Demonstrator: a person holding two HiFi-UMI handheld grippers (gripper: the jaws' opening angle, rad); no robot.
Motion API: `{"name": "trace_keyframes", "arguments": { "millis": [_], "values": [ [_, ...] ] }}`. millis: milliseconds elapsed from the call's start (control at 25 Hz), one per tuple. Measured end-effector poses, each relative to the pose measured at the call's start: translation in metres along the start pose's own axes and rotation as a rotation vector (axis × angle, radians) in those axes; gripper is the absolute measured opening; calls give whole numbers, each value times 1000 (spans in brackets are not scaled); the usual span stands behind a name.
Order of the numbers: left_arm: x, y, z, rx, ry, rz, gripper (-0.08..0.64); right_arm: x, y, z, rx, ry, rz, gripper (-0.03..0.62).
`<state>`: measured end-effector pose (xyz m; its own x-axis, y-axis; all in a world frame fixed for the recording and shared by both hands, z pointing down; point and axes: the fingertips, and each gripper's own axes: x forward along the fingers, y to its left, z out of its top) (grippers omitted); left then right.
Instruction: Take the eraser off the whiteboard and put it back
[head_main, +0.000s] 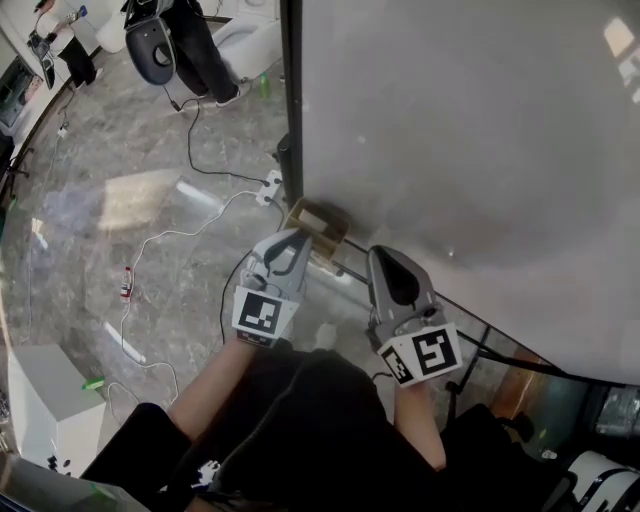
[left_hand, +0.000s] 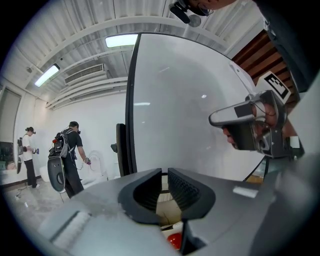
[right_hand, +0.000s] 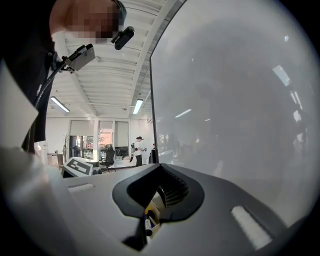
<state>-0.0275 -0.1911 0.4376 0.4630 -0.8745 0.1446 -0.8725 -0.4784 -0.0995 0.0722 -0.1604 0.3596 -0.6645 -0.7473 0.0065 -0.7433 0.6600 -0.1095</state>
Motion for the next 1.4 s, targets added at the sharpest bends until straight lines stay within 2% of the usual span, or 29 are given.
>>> {"name": "trace_keyframes", "arguments": {
  "millis": [120, 240, 400, 600, 760, 880, 1120, 1280, 1400],
  "values": [
    [8, 0, -5, 13, 11, -7, 86, -3, -5, -2, -1, -2, -24, 9],
    [15, 0, -12, 58, 45, -16, 142, -9, -11, -5, -3, 9, -51, 9],
    [21, -2, -16, 43, 56, -10, 232, -17, -17, -7, -2, 14, -78, 9],
    [28, 1, -28, 72, 94, 11, 282, -19, -21, -6, -3, 17, -83, 9],
    [31, 4, -29, 28, 106, 49, 308, -21, -22, -5, -5, 21, -87, 9],
    [37, 8, -30, 25, 117, 64, 321, -22, -26, -5, -5, 23, -95, 9],
    [50, 8, -35, 38, 122, 58, 331, -25, -34, -7, -6, 35, -111, 9],
    [57, 5, -39, 17, 142, 58, 331, -27, -39, -8, -11, 39, -116, 9],
    [62, 4, -43, 47, 154, 46, 317, -28, -43, -6, -13, 36, -121, 9]
  ]
}}
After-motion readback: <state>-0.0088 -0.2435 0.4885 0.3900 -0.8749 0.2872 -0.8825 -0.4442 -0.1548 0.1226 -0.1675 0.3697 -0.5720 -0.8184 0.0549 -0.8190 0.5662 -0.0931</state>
